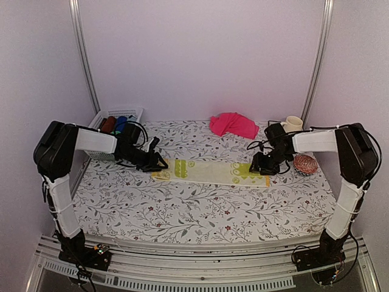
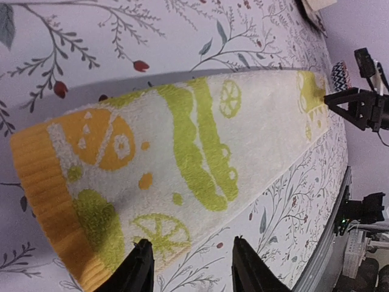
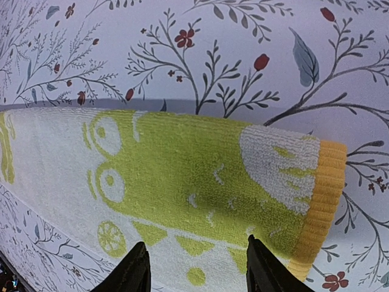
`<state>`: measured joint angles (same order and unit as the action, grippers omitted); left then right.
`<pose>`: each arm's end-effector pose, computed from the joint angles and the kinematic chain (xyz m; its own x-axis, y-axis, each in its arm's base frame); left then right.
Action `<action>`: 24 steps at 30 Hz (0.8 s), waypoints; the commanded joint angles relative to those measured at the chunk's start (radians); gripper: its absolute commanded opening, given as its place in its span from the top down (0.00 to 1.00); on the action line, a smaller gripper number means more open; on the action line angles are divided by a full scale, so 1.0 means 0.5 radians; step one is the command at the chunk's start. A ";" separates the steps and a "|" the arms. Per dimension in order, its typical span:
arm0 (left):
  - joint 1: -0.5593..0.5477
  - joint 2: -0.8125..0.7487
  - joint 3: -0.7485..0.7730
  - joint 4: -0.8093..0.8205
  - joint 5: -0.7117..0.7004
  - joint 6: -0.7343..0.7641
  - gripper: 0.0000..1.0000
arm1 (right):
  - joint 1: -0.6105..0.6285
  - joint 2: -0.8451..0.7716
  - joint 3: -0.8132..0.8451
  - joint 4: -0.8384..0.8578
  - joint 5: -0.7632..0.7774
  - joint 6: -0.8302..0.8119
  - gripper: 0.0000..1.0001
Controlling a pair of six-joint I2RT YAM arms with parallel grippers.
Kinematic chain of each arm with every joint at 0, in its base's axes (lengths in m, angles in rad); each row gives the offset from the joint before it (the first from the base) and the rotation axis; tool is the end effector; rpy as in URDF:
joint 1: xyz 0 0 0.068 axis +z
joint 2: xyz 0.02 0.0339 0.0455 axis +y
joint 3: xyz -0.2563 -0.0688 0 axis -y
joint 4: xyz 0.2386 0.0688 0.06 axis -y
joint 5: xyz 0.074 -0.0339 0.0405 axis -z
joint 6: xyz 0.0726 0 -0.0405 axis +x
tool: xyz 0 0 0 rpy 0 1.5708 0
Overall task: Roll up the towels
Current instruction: Smooth out the towel at the center of the board, then pick up the towel from the center of the board.
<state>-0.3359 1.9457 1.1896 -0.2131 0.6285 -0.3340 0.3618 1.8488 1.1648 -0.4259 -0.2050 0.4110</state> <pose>0.3671 -0.1734 0.1225 -0.9257 0.0423 -0.3758 0.2935 0.7070 -0.6435 0.3480 0.1475 0.1258 -0.9402 0.0624 -0.3349 -0.0606 0.9367 0.3448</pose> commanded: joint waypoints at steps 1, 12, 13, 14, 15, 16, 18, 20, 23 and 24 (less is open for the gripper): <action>-0.005 0.128 -0.021 -0.153 -0.095 0.014 0.56 | 0.007 0.091 -0.011 -0.014 0.028 0.055 0.46; -0.002 0.180 -0.036 -0.280 -0.184 0.006 0.55 | -0.051 0.216 0.039 -0.135 0.311 0.076 0.44; -0.001 0.160 -0.043 -0.280 -0.164 0.001 0.55 | -0.053 0.219 0.047 -0.134 0.326 0.065 0.44; -0.003 0.140 -0.047 -0.280 -0.142 -0.002 0.55 | -0.056 0.217 0.055 -0.130 0.333 0.056 0.43; -0.007 0.114 -0.050 -0.284 -0.131 -0.005 0.55 | -0.058 0.213 0.068 -0.130 0.331 0.039 0.42; -0.008 0.091 -0.048 -0.295 -0.115 -0.006 0.54 | -0.058 0.200 0.072 -0.127 0.332 0.010 0.41; -0.016 0.062 -0.034 -0.320 -0.095 -0.001 0.54 | -0.056 0.146 0.137 -0.121 0.251 -0.048 0.38; -0.026 -0.055 -0.007 -0.363 -0.096 0.006 0.53 | -0.058 0.058 0.192 -0.142 0.170 -0.098 0.34; -0.042 -0.120 0.097 -0.414 -0.118 0.001 0.44 | -0.073 -0.122 0.331 -0.324 0.188 -0.133 0.23; -0.047 -0.128 0.122 -0.416 -0.121 -0.006 0.43 | -0.086 -0.152 0.341 -0.362 0.192 -0.125 0.21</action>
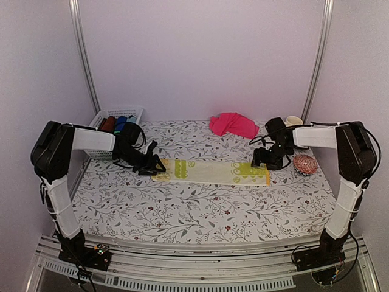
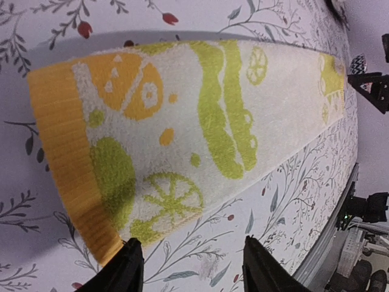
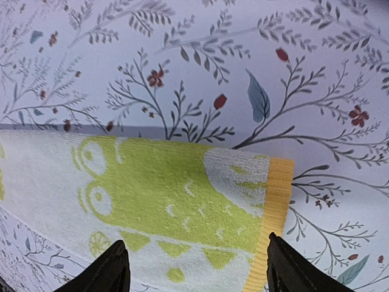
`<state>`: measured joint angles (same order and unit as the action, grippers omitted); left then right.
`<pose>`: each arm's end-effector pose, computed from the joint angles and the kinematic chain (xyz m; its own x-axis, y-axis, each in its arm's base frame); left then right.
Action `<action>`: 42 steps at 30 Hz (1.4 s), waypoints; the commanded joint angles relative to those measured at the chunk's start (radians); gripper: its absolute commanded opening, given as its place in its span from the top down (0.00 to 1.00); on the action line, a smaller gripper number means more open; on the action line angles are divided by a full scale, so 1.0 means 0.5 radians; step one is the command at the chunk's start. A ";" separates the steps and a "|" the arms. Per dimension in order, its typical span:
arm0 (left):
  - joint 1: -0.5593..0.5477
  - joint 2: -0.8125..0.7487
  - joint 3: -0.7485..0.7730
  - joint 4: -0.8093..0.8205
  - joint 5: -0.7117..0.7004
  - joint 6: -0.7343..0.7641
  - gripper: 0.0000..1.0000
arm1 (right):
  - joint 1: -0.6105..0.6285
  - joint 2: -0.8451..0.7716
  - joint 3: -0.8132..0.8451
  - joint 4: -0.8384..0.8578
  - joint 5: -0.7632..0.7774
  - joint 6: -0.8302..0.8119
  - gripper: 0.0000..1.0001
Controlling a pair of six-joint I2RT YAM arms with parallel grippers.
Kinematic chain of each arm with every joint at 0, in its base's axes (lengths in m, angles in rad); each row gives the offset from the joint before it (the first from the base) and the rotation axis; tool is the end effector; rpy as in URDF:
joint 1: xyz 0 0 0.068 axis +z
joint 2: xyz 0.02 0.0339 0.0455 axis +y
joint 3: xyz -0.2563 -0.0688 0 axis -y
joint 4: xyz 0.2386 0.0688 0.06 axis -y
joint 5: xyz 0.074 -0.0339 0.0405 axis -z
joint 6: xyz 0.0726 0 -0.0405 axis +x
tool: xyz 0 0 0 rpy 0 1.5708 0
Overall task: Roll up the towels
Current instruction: Pick up the towel from the center of the board.
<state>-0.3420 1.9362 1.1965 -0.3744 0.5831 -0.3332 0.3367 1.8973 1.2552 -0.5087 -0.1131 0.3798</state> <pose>0.3518 -0.1677 0.1156 -0.9654 0.0539 -0.2551 0.2042 0.7647 -0.6112 0.3643 0.1362 0.1280 -0.9382 0.0619 -0.3405 -0.0257 0.9687 0.2469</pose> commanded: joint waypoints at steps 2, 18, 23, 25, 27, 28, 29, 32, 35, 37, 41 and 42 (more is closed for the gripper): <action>-0.052 -0.117 0.165 -0.100 -0.033 -0.014 0.43 | -0.065 -0.298 0.139 -0.252 0.006 -0.017 0.19; -0.083 -0.174 0.242 -0.124 -0.052 0.004 0.43 | -0.141 -0.254 -0.410 0.111 -0.151 0.300 0.28; -0.083 -0.185 0.265 -0.152 -0.086 0.025 0.43 | -0.169 -0.157 -0.416 0.179 -0.200 0.333 0.31; -0.084 -0.188 0.281 -0.164 -0.097 0.036 0.43 | -0.181 -0.110 -0.408 0.198 -0.215 0.351 0.33; -0.085 -0.188 0.298 -0.178 -0.109 0.050 0.43 | -0.191 -0.070 -0.396 0.208 -0.217 0.363 0.35; -0.082 -0.186 0.307 -0.187 -0.113 0.057 0.43 | -0.194 -0.053 -0.396 0.219 -0.231 0.373 0.35; -0.081 -0.184 0.316 -0.195 -0.116 0.064 0.43 | -0.200 -0.038 -0.395 0.228 -0.243 0.380 0.36; -0.070 -0.179 0.350 -0.216 -0.118 0.078 0.43 | -0.207 -0.007 -0.411 0.266 -0.301 0.409 0.41; -0.062 -0.179 0.378 -0.226 -0.118 0.087 0.43 | -0.208 0.003 -0.452 0.319 -0.358 0.434 0.46; -0.059 -0.173 0.391 -0.227 -0.113 0.087 0.43 | -0.210 0.011 -0.471 0.343 -0.382 0.443 0.49; -0.058 -0.161 0.416 -0.233 -0.100 0.090 0.43 | -0.209 0.018 -0.504 0.380 -0.416 0.457 0.55; -0.058 -0.160 0.418 -0.236 -0.097 0.090 0.43 | -0.210 0.020 -0.506 0.385 -0.420 0.460 0.56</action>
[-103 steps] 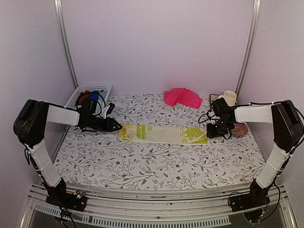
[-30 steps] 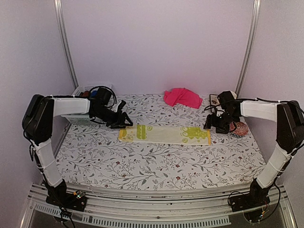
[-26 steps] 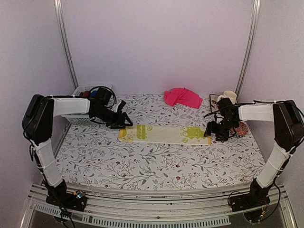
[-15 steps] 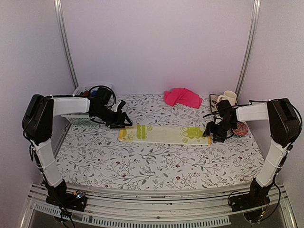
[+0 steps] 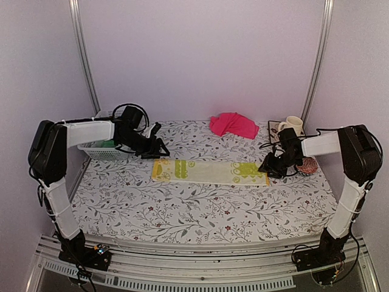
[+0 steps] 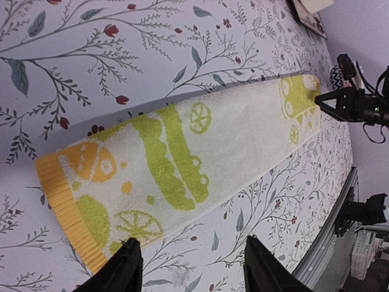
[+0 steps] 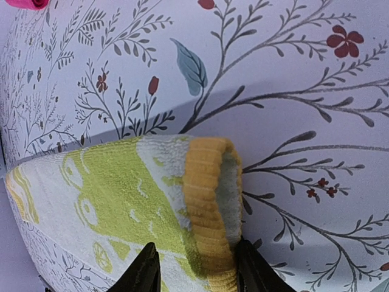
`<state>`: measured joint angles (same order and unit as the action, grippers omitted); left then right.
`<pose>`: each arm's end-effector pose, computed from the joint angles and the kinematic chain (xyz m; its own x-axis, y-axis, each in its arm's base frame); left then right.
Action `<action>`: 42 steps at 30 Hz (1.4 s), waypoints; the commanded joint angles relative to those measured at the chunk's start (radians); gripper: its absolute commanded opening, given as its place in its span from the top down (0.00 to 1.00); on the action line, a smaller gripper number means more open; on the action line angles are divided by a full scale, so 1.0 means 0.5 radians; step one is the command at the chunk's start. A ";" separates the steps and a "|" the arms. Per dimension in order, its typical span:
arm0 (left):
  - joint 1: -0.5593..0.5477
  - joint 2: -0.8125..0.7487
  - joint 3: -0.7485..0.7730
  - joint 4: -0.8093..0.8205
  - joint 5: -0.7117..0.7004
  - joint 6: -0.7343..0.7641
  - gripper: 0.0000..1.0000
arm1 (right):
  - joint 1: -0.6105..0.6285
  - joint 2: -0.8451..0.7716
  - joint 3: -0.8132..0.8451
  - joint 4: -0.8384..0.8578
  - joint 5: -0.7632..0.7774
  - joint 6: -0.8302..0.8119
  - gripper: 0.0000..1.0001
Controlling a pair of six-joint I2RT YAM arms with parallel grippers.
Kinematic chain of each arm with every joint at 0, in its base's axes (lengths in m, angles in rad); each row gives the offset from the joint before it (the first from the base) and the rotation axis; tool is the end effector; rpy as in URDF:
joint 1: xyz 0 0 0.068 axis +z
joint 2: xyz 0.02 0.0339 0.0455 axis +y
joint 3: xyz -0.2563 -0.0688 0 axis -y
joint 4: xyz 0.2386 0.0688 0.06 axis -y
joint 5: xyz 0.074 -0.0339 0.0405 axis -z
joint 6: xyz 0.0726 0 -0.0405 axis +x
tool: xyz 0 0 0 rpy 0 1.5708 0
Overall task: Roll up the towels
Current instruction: Pick up the towel from the center of the board, then fold the towel at the center of the board.
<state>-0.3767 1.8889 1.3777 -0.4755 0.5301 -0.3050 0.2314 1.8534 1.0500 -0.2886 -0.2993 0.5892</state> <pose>0.3705 -0.1860 0.1786 -0.9131 0.0826 -0.3993 0.3171 0.7596 -0.5679 0.3517 0.1049 0.1023 -0.9135 0.3303 -0.2376 0.1879 0.8605 0.4736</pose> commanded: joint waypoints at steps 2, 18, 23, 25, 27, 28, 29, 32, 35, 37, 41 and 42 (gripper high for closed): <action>0.013 -0.066 0.061 -0.034 0.013 0.036 0.43 | 0.001 0.117 -0.105 -0.056 -0.049 0.044 0.57; 0.014 -0.083 0.071 -0.047 0.003 0.026 0.43 | 0.001 0.082 -0.117 -0.129 0.036 0.076 0.98; 0.027 -0.113 0.053 -0.064 -0.064 0.016 0.43 | 0.001 -0.077 -0.011 -0.350 0.181 0.076 0.98; 0.037 -0.115 0.036 -0.060 -0.069 0.010 0.43 | -0.010 -0.137 0.057 -0.468 0.255 0.046 0.98; 0.043 -0.110 0.026 -0.058 -0.071 0.009 0.43 | -0.053 -0.187 0.101 -0.558 0.290 -0.002 0.98; 0.044 -0.107 0.023 -0.058 -0.071 0.008 0.43 | -0.077 -0.207 0.115 -0.603 0.301 -0.019 0.98; 0.047 -0.103 0.019 -0.058 -0.070 0.008 0.43 | -0.103 -0.222 0.128 -0.643 0.310 -0.043 0.98; 0.051 -0.096 0.012 -0.048 -0.067 0.003 0.43 | -0.178 -0.264 0.179 -0.773 0.387 -0.140 0.98; 0.051 -0.085 0.009 -0.046 -0.061 0.003 0.43 | -0.283 -0.342 0.226 -0.869 0.448 -0.214 0.98; 0.052 -0.079 0.009 -0.046 -0.057 0.003 0.43 | -0.360 -0.388 0.282 -0.921 0.487 -0.250 0.98; 0.054 -0.059 0.015 -0.043 -0.048 -0.004 0.43 | -0.369 -0.339 0.485 -1.032 0.451 -0.390 0.98; 0.054 -0.050 0.020 -0.043 -0.045 -0.006 0.43 | -0.353 -0.324 0.521 -1.032 0.411 -0.409 0.98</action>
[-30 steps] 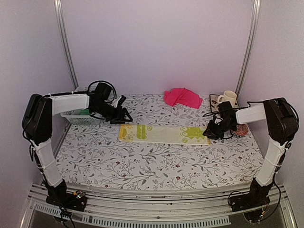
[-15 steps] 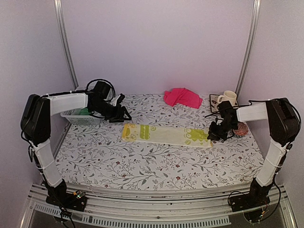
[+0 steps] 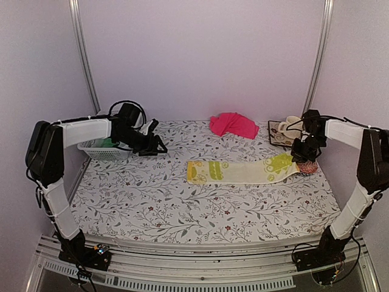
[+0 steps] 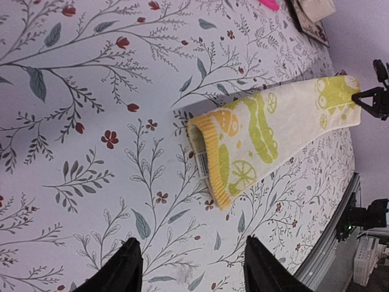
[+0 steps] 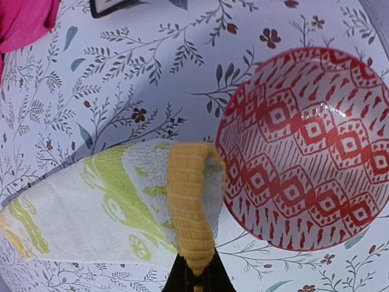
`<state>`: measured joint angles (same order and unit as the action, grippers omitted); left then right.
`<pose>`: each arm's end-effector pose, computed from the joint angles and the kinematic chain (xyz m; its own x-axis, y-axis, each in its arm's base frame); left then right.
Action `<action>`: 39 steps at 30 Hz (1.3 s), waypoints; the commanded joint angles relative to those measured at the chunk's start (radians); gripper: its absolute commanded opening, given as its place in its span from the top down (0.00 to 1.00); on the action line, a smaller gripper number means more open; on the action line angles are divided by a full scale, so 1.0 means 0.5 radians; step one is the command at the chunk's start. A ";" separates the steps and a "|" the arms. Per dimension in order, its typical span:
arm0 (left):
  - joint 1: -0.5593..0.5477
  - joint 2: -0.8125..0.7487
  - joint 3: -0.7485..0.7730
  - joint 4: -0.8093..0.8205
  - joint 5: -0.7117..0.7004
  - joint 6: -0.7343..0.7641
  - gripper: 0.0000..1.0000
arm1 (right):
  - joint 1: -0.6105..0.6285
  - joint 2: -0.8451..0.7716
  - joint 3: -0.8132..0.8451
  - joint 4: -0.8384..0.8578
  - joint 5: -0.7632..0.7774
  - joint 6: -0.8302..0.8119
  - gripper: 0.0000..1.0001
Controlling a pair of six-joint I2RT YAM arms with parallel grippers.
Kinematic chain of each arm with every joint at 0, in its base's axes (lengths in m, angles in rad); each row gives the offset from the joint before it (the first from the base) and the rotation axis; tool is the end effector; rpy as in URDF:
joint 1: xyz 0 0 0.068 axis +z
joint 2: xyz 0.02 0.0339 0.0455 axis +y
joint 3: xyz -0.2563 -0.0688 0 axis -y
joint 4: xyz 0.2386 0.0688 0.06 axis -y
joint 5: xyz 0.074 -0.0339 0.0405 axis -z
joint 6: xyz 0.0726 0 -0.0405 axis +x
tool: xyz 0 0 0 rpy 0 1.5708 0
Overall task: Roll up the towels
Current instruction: Fold the towel at the center of the board.
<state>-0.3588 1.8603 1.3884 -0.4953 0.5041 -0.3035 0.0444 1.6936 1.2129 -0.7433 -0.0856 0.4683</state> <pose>0.3726 -0.1772 0.1909 -0.9043 0.0596 -0.4228 0.3080 0.7769 -0.5491 0.3398 0.0213 0.1731 -0.8715 0.4114 -0.2670 0.3587 0.9059 0.2252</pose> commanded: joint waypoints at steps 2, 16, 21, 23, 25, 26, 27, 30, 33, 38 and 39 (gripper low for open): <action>0.018 0.018 0.008 -0.003 0.018 -0.017 0.43 | 0.073 0.035 0.279 -0.132 -0.060 -0.189 0.98; 0.018 0.061 0.025 -0.013 0.020 -0.024 0.43 | 0.663 0.323 0.738 -0.084 -0.308 -0.110 0.98; 0.021 0.068 0.007 0.000 0.025 0.004 0.43 | 0.818 0.417 0.879 -0.047 -0.338 -0.073 0.98; 0.026 0.063 -0.007 0.001 0.027 0.014 0.43 | 0.867 0.458 0.930 -0.041 -0.347 -0.057 0.98; 0.032 0.051 -0.024 0.010 0.027 0.019 0.43 | 0.914 0.491 0.973 -0.029 -0.351 -0.046 0.98; 0.037 0.044 -0.036 0.016 0.028 0.019 0.43 | 0.933 0.511 0.995 -0.025 -0.357 -0.040 0.98; 0.043 0.037 -0.046 0.024 0.031 0.014 0.43 | 0.948 0.529 1.014 -0.023 -0.365 -0.035 0.98; 0.052 0.020 -0.066 0.050 0.035 -0.002 0.43 | 0.996 0.578 1.076 -0.023 -0.375 -0.024 0.98; 0.052 0.011 -0.078 0.069 0.041 -0.011 0.43 | 1.038 0.621 1.129 -0.021 -0.375 -0.020 0.98; 0.054 -0.012 -0.118 0.095 0.047 -0.017 0.43 | 1.072 0.676 1.177 0.025 -0.367 -0.007 0.98; 0.055 -0.016 -0.126 0.100 0.047 -0.019 0.43 | 1.077 0.691 1.193 0.031 -0.363 -0.007 0.98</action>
<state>-0.3405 1.8816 1.3476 -0.4728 0.5156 -0.3077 0.5694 2.0090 1.7634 -0.7574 -0.2672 0.4545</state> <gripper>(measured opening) 0.573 0.034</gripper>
